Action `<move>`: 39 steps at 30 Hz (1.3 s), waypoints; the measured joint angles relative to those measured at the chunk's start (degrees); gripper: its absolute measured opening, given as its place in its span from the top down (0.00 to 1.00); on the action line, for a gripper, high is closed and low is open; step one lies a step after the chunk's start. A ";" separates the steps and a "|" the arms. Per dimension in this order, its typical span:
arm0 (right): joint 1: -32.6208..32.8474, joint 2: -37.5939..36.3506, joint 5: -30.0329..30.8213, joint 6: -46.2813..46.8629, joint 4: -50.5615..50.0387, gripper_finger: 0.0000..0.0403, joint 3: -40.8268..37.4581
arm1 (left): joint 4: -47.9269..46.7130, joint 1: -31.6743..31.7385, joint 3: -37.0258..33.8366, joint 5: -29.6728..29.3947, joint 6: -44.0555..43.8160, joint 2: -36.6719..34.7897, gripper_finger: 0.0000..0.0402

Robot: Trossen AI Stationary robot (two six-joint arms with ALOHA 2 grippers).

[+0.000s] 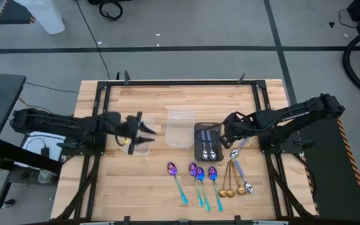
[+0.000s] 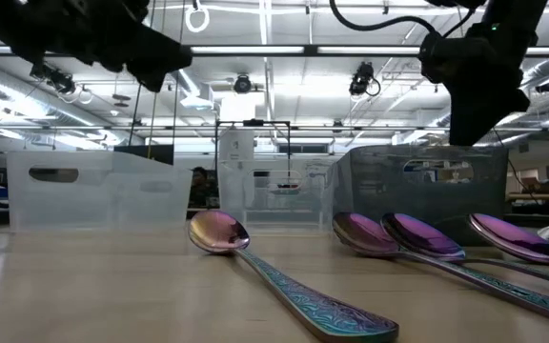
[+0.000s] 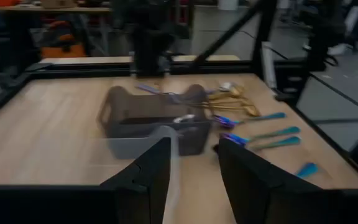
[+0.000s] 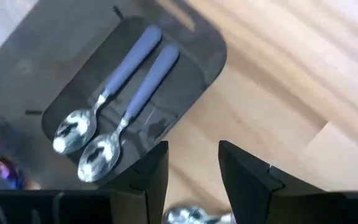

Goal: Sort silverware by color (type)
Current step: Put the blue spoon into the left transparent bin

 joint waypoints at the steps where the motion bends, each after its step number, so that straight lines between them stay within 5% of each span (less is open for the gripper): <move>1: 0.01 0.00 0.88 -0.44 0.17 0.62 0.00 | -0.11 -1.37 0.02 -1.06 0.02 0.00 0.64; 9: 0.19 0.00 5.17 -0.88 1.34 0.62 0.00 | -10.50 -5.60 4.82 -5.18 -3.80 1.60 0.64; 16: 2.19 0.02 11.76 -0.92 4.33 0.62 0.00 | -17.38 -5.95 9.64 -5.50 -4.42 10.79 0.64; 34: 13.27 0.02 42.53 -2.95 12.93 0.62 0.00 | -35.79 -7.66 28.37 -1.97 -2.17 31.58 0.58; 39: 15.10 -0.26 45.63 -8.80 17.23 0.62 0.00 | -36.12 -8.32 31.52 -0.75 1.36 36.08 0.58</move>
